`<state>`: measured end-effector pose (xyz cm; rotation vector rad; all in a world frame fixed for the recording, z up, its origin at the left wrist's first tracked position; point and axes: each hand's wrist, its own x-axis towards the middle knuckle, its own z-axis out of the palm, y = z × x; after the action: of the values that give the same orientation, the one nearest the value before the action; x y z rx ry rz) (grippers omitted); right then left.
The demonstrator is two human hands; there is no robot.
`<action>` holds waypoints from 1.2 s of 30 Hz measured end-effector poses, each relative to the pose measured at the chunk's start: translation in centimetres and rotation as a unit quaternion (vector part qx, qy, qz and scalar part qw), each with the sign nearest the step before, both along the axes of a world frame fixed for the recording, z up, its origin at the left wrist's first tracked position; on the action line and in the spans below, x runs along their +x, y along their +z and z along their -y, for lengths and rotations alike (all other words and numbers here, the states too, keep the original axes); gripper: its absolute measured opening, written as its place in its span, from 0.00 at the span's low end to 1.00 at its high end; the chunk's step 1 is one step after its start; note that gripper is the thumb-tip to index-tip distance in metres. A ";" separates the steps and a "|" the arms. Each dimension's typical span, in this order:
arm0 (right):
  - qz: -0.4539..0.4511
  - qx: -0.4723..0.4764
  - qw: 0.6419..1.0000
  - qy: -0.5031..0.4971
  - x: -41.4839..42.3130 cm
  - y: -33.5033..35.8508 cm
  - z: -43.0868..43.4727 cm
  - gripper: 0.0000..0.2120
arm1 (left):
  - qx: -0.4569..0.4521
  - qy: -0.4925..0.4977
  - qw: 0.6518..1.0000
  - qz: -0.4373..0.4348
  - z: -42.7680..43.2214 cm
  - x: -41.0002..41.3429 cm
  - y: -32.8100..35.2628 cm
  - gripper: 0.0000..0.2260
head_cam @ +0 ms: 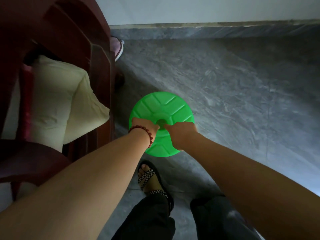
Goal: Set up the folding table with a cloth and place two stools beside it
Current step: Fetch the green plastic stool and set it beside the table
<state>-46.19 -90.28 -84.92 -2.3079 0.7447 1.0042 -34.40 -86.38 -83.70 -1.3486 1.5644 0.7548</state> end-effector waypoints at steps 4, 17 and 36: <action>0.007 -0.012 1.000 -0.006 -0.3 -0.6 -0.8 0.32 | 0.041 0.000 0.999 0.003 0.1 0.1 -0.4 0.21; 0.013 -0.050 0.997 -0.053 -4.3 4.8 2.1 0.31 | -0.024 0.078 0.996 0.031 3.6 -4.2 5.8 0.24; 0.037 -0.187 0.968 -0.161 -14.3 31.5 8.9 0.31 | -0.166 -0.004 0.985 -0.046 12.7 -13.0 33.5 0.22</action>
<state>-60.44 -99.19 -53.46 -2.4040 1.3226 0.6683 -47.39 -99.10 -50.16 -1.5633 1.8270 0.5727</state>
